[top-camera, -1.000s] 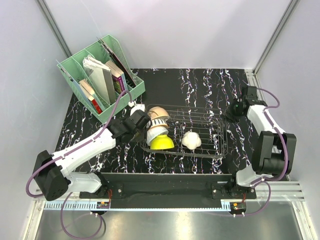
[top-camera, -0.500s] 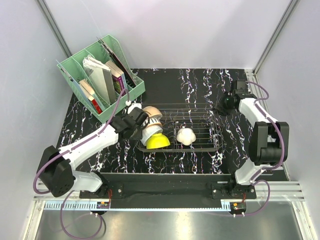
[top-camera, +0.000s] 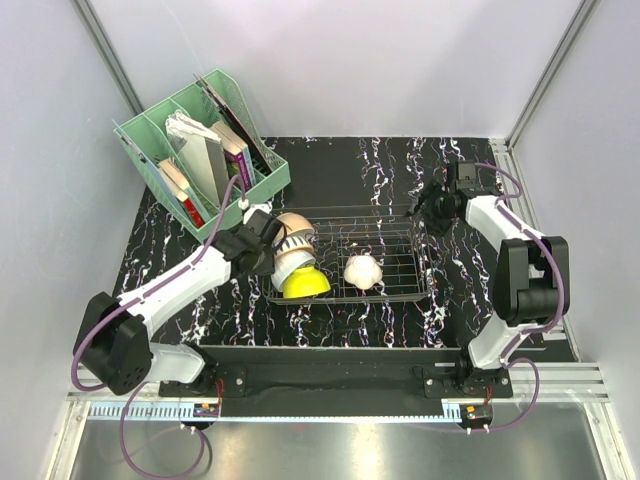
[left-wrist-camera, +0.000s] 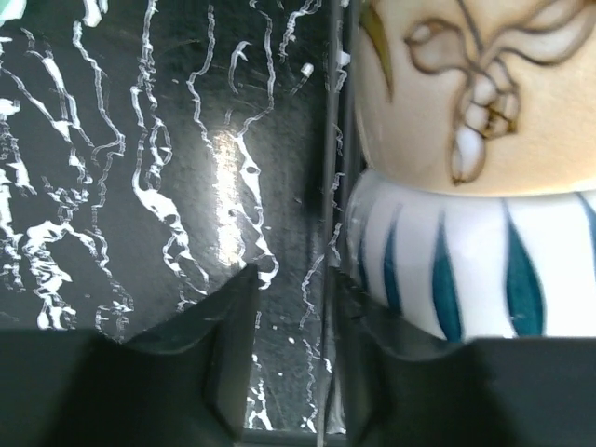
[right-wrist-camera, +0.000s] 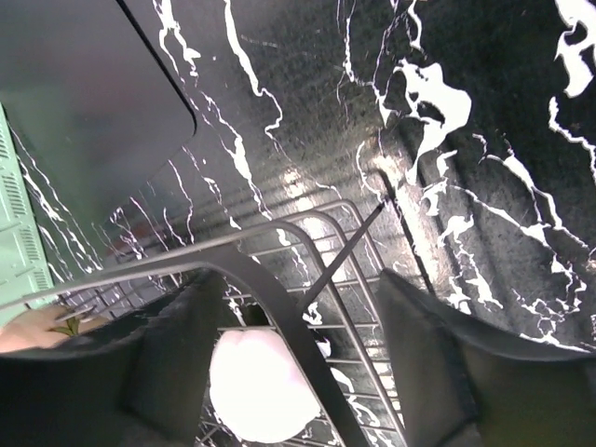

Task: Unload the bowls from the dish rack

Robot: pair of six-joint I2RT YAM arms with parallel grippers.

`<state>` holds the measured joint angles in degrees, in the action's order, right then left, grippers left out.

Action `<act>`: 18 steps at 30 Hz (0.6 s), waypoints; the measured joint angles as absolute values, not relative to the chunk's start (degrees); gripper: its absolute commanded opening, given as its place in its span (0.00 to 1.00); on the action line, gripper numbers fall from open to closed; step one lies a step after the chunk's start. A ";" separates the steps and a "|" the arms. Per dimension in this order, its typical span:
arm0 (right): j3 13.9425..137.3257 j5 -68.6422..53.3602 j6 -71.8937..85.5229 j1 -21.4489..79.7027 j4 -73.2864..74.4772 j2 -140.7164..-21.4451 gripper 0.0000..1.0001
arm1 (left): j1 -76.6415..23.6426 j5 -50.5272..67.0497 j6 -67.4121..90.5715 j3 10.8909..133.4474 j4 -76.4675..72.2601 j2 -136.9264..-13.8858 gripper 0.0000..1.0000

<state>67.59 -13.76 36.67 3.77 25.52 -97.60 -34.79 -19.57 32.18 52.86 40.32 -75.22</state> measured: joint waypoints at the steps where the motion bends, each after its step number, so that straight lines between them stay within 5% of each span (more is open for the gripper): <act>1: 67.59 -13.85 36.67 3.88 25.74 -97.65 0.81 | -34.48 -19.75 32.16 52.88 40.32 -75.22 0.48; 13: 67.09 -4.19 33.63 4.14 32.05 -87.35 0.85 | -31.79 -20.08 33.10 52.88 40.56 -70.59 0.56; 18: 65.23 0.21 32.23 4.14 34.94 -78.72 0.84 | -31.03 -21.52 34.28 52.84 41.12 -64.38 0.71</act>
